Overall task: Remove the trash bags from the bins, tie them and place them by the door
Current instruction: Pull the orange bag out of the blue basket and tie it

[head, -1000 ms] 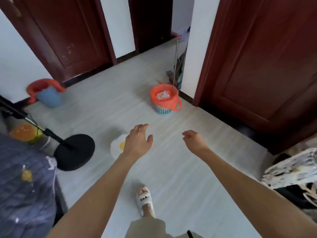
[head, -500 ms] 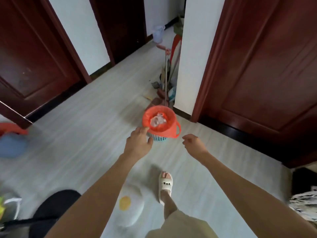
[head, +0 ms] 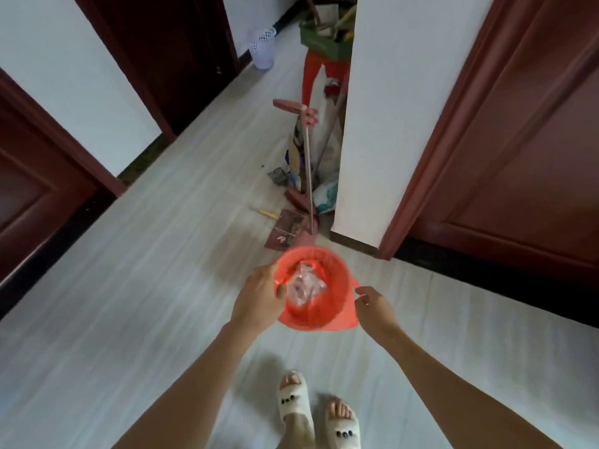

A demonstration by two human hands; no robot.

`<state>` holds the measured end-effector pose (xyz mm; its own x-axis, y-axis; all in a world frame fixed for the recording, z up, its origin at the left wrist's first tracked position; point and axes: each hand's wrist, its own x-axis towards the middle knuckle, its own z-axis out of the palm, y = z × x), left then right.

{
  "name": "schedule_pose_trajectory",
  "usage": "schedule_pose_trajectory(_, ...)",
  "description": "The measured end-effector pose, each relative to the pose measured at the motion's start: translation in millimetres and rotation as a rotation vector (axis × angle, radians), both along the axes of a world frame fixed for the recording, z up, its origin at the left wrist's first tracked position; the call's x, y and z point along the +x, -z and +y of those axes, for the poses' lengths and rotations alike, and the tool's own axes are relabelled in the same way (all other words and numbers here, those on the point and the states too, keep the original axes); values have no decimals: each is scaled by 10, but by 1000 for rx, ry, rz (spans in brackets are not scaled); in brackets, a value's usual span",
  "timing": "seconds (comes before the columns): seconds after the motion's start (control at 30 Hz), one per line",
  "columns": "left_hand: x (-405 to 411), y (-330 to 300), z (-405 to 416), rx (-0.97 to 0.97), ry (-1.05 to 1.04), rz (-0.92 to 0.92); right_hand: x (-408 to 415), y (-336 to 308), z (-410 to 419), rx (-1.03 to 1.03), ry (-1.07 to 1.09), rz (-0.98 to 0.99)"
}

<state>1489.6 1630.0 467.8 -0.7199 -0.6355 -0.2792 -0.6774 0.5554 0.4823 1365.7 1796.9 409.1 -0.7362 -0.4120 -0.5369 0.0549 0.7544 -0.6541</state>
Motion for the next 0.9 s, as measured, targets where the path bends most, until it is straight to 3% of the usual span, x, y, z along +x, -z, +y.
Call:
schedule_pose_trajectory(0.23,-713,1412,-816,-10,160,-56,-464,1192,-520,90,109,133)
schedule_pose_trajectory(0.43,-1291,3363,-1441,-160,274,-12,-1044,2967,-1091,212,0,352)
schedule_pose_trajectory(0.6,-1786,4343,-1694,-332,273,35,-1414,3757,-1413,266,-86,609)
schedule_pose_trajectory(0.73,-2009,4605,-1738,-396,217,-49,-1619,3995,-1537,268,-105,634)
schedule_pose_trajectory(0.8,-2055,4708,-1790,-472,199,86,-1682,4094,-1553,215,-63,700)
schedule_pose_trajectory(0.9,-1963,4816,-1811,-431,153,437,-1627,4158,-1545,105,14,839)
